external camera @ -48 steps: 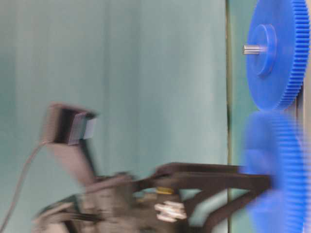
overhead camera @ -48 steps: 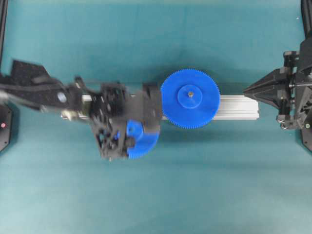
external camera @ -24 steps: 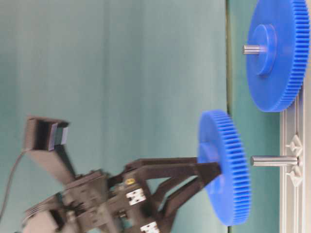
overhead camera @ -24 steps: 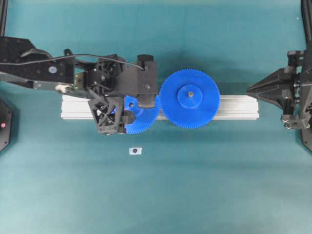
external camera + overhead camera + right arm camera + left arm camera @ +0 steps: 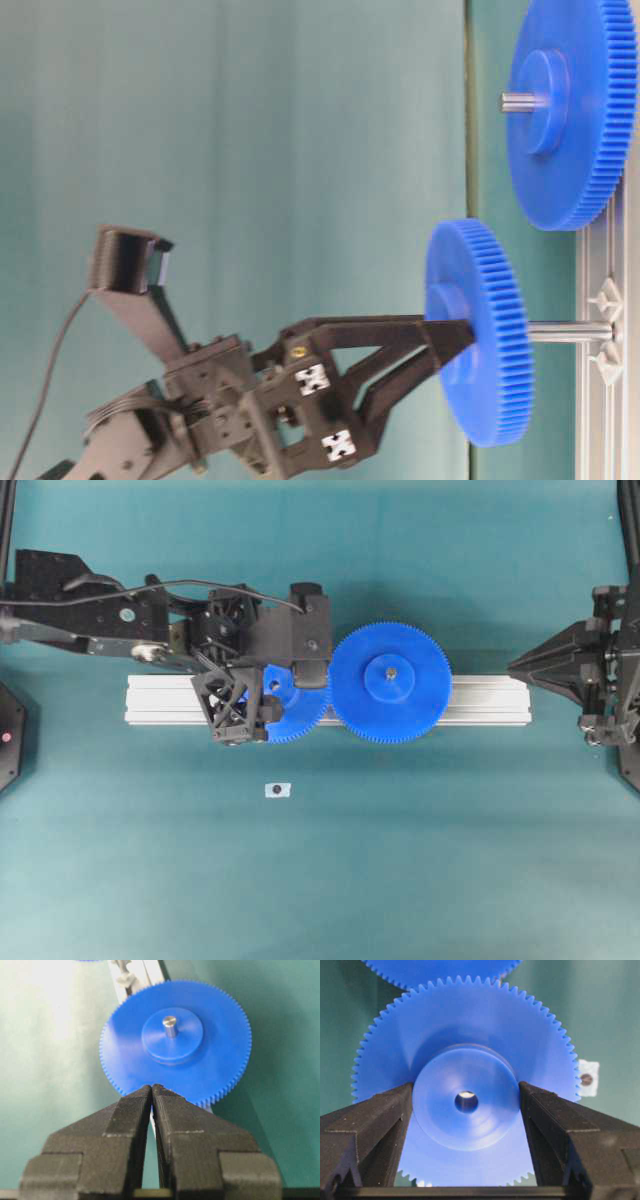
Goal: Insert the small gear onto the shaft.
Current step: 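Align the gear's bore with the left shaft, meshing with the large gear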
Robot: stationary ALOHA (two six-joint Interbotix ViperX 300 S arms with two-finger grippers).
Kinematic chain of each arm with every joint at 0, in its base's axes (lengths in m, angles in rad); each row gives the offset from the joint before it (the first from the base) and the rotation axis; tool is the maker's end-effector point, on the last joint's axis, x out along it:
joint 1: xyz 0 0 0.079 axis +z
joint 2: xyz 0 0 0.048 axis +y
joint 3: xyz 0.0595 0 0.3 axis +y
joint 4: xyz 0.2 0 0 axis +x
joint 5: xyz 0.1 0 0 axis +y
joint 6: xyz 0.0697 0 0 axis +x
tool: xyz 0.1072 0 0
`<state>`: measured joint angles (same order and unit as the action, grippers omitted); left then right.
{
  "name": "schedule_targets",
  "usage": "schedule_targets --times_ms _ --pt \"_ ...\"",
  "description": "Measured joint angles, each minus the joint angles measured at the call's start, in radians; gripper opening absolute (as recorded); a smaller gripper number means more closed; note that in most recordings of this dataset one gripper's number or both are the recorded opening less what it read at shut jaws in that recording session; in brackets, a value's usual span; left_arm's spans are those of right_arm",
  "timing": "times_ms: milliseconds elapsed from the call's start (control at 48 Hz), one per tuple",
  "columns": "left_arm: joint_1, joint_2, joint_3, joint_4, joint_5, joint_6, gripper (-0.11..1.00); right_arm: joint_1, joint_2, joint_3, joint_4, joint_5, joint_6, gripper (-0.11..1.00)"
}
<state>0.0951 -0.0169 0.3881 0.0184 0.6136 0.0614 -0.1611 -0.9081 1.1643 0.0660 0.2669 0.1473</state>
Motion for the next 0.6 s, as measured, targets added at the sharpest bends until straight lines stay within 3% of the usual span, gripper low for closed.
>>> schedule_targets --times_ms 605 --pt "0.015 0.049 0.006 0.0 -0.037 -0.003 0.72 0.0 0.0 0.006 0.0 0.002 0.003 0.15"
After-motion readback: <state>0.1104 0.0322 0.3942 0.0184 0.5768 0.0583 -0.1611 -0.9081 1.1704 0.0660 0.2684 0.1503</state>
